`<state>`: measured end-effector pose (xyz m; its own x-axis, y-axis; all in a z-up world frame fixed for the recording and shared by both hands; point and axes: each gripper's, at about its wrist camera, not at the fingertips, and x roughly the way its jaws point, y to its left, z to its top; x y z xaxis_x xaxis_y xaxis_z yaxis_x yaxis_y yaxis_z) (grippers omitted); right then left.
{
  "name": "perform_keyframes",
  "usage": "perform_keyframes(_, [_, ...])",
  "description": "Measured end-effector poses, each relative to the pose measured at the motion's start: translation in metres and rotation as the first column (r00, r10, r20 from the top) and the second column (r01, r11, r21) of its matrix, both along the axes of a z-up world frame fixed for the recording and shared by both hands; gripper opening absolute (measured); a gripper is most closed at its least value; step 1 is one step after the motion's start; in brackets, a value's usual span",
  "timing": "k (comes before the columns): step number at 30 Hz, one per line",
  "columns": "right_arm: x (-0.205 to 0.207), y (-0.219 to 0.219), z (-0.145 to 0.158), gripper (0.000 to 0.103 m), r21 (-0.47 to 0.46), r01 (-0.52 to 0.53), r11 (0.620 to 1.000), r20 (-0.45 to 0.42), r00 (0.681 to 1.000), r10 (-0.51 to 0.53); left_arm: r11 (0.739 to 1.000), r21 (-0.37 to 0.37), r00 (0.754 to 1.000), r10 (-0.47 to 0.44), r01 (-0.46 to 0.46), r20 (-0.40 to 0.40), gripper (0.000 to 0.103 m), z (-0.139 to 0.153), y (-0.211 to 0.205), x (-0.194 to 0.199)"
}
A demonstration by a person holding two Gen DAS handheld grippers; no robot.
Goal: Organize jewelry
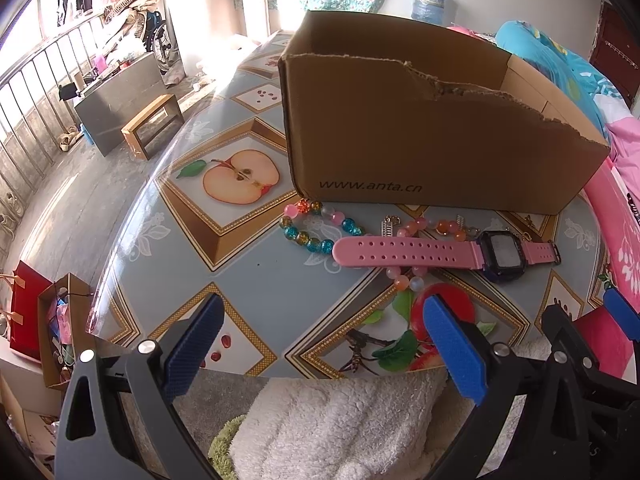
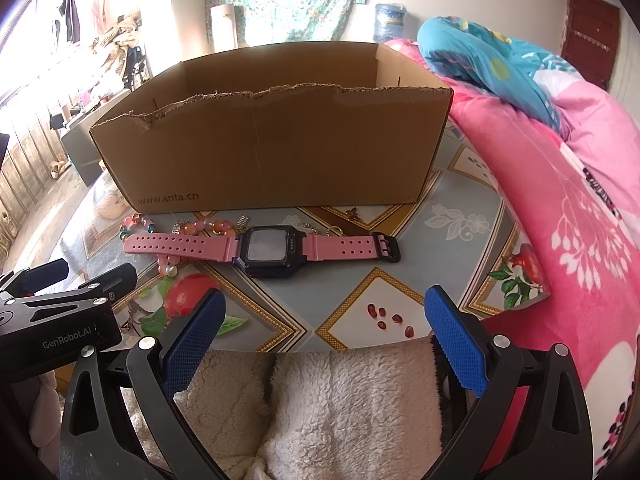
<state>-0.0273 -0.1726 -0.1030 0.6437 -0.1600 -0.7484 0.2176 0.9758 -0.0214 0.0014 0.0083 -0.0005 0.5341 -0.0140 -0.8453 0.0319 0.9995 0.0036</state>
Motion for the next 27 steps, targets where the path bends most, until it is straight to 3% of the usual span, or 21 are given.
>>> perform_keyframes(27, [-0.0028,0.0015,-0.0004,0.095,-0.006,-0.002,1.0,0.002,1.0,0.002,1.0,0.0,1.0,0.002,-0.002,0.003,0.098,-0.0007,0.0017,-0.0015])
